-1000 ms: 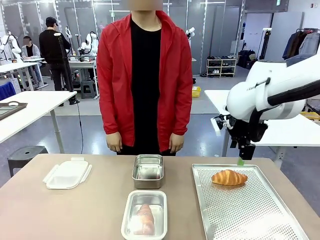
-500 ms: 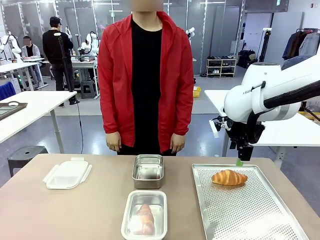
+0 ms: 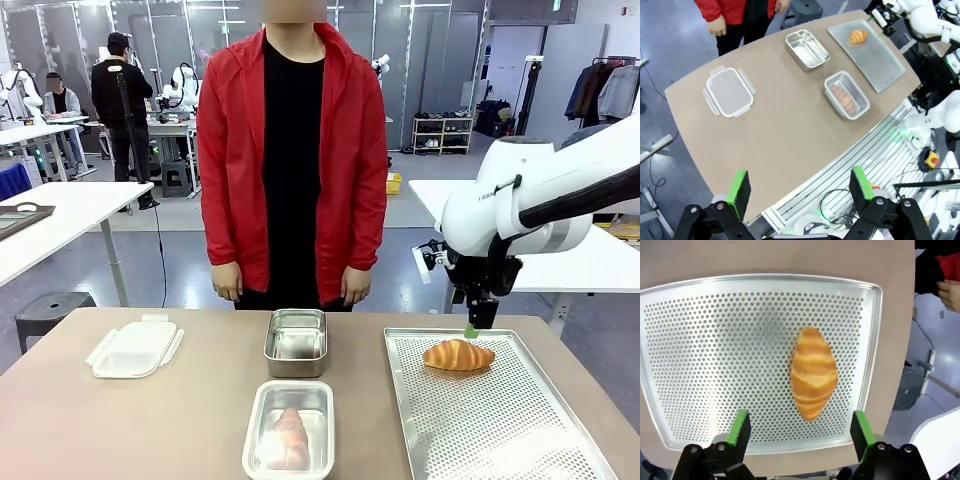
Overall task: Place the bread into the airtight container.
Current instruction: Pick up a Butter Roll and place it into an empty Airtight Container.
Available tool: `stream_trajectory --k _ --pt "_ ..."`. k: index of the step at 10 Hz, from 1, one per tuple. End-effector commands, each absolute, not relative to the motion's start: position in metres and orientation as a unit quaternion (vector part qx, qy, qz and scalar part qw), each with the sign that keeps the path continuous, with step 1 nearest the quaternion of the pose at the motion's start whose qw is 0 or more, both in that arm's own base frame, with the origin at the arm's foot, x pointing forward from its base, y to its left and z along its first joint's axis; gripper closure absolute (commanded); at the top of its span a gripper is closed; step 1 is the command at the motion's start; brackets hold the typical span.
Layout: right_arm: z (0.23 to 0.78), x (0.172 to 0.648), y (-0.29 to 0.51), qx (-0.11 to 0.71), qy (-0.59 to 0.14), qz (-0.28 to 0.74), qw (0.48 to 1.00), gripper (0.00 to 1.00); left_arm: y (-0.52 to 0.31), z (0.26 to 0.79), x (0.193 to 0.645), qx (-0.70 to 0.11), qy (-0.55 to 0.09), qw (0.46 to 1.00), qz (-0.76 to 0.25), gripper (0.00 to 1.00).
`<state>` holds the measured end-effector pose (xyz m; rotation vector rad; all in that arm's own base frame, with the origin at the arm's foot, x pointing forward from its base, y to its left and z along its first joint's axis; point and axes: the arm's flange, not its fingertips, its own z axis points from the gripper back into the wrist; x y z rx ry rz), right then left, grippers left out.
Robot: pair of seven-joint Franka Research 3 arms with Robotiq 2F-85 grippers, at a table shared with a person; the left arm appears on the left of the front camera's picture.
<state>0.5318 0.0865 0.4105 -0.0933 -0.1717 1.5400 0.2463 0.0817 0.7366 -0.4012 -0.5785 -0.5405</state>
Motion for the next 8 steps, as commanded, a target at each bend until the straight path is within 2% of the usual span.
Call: stream_trajectory --k 1,8 --pt "0.388 0.537 0.083 -0.042 -0.087 0.696 0.711 0.0 0.081 0.737 0.245 -0.196 -0.281 0.9 -0.27 0.0" --pt "0.32 0.564 0.068 -0.018 -0.086 0.691 0.717 0.0 0.081 0.737 0.245 -0.196 -0.281 0.9 -0.27 0.0"
